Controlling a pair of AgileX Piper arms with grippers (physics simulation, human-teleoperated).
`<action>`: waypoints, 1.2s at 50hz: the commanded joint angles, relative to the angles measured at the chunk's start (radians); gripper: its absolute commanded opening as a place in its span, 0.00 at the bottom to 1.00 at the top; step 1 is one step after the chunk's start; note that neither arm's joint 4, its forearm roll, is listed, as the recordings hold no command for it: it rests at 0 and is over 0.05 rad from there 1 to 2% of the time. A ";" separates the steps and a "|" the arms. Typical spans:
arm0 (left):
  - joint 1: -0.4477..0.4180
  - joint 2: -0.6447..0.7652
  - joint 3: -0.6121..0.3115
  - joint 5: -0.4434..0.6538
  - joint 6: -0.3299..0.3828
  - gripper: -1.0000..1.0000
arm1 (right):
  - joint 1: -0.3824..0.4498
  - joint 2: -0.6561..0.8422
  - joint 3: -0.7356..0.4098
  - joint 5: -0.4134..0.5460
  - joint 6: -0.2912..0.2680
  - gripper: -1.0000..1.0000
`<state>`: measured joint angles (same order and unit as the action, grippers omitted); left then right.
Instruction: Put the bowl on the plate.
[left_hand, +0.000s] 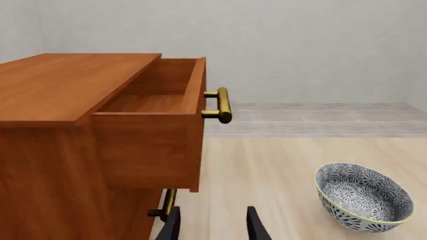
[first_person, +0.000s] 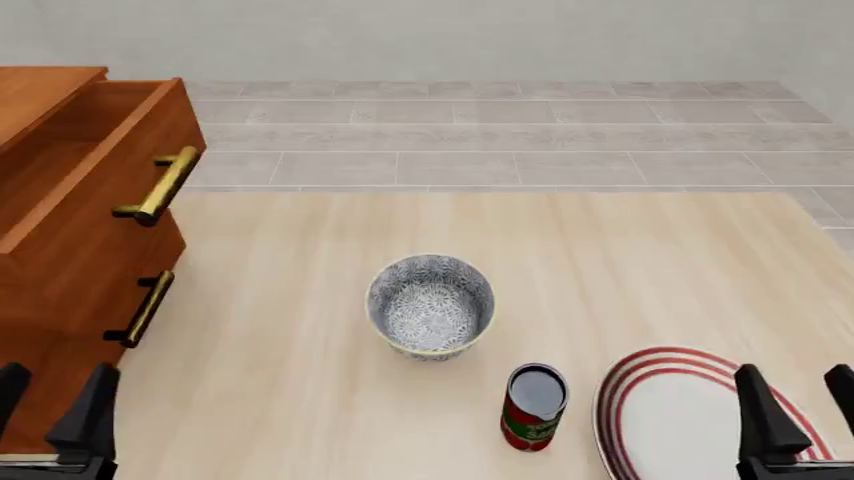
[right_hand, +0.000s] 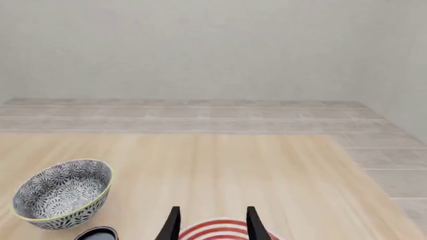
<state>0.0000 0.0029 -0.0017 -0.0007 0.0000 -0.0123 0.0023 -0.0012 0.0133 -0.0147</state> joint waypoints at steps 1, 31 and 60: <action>0.000 0.005 -0.003 -0.001 0.000 1.00 | 0.016 0.008 -0.002 -0.014 0.007 1.00; 0.000 0.005 -0.003 -0.001 0.000 1.00 | 0.116 0.350 -0.139 -0.217 -0.020 1.00; 0.000 0.005 -0.003 -0.001 0.000 1.00 | 0.362 0.980 -0.437 -0.393 -0.096 1.00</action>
<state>0.0000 0.0075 -0.0043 -0.0019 0.0000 0.2648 0.7836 -0.3383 -0.3380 -0.0890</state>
